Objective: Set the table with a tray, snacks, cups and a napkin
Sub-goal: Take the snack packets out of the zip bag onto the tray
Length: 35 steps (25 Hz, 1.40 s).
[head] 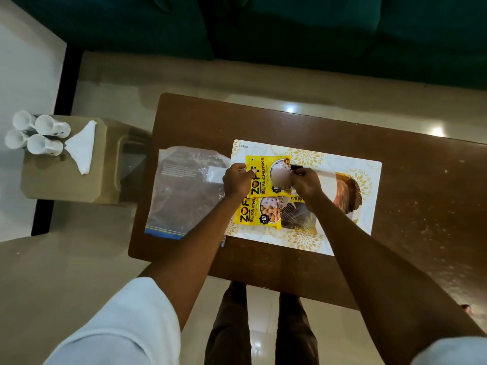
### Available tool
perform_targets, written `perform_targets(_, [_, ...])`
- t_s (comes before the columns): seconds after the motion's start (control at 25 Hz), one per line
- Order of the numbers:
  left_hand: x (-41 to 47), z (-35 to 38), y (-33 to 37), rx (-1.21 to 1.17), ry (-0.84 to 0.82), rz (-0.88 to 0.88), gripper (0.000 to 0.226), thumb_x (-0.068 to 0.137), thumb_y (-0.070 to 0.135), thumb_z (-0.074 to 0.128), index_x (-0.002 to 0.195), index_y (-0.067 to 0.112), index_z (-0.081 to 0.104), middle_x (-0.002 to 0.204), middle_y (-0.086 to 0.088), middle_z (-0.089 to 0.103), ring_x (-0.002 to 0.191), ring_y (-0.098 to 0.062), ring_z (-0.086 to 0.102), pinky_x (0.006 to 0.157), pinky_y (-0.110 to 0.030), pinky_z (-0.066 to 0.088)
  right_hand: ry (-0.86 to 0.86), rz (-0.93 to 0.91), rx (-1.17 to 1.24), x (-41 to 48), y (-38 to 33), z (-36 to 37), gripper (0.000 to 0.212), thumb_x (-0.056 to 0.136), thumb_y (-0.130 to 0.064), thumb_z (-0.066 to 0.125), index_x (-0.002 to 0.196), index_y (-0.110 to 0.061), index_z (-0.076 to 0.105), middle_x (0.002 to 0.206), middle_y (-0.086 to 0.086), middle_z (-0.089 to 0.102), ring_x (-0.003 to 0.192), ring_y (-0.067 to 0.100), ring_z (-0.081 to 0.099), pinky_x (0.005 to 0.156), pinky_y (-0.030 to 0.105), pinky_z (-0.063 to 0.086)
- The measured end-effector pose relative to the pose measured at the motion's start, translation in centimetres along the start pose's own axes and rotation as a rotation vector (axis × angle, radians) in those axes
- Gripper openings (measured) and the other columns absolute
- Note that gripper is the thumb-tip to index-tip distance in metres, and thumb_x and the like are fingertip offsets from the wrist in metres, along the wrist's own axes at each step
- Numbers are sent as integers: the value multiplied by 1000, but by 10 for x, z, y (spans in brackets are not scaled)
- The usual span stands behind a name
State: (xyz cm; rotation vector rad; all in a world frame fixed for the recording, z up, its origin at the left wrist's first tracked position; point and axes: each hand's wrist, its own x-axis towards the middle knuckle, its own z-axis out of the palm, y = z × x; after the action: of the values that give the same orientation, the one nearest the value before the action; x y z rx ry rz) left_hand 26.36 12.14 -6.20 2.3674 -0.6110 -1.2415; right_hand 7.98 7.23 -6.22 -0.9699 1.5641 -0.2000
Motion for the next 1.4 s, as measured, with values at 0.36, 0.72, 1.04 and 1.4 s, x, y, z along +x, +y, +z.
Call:
perform_targets(0.36, [23, -8, 18, -39, 21, 155, 31, 92, 0, 68, 123, 4, 72, 107, -15, 76, 95, -23, 73, 88, -35, 61, 153, 21, 17, 9, -3, 19, 25, 90, -8, 72, 114, -3, 68, 100, 10, 77, 92, 20, 75, 82, 39, 61])
perform_targets(0.72, [-8, -10, -23, 150, 142, 198, 26, 95, 18, 69, 113, 0, 75, 111, -17, 77, 105, -33, 73, 89, -40, 57, 189, 79, 125, -5, 30, 29, 19, 91, -25, 70, 104, -10, 69, 106, 16, 75, 94, 32, 70, 90, 53, 56])
perform_targets(1.04, [-11, -1, -23, 53, 137, 99, 27, 88, 16, 80, 111, 2, 80, 106, -15, 80, 100, -28, 76, 89, -38, 61, 221, -17, 54, -20, 35, 30, 29, 95, -12, 69, 123, -7, 67, 111, 15, 73, 102, 34, 71, 89, 53, 58])
perform_targets(1.4, [-7, -2, -26, 19, 136, 104, 27, 85, 15, 82, 108, 2, 80, 102, -15, 80, 95, -27, 77, 89, -40, 62, 254, -37, 39, -12, 42, 34, 29, 97, -9, 68, 125, -3, 65, 112, 17, 73, 74, 8, 62, 46, 0, 39])
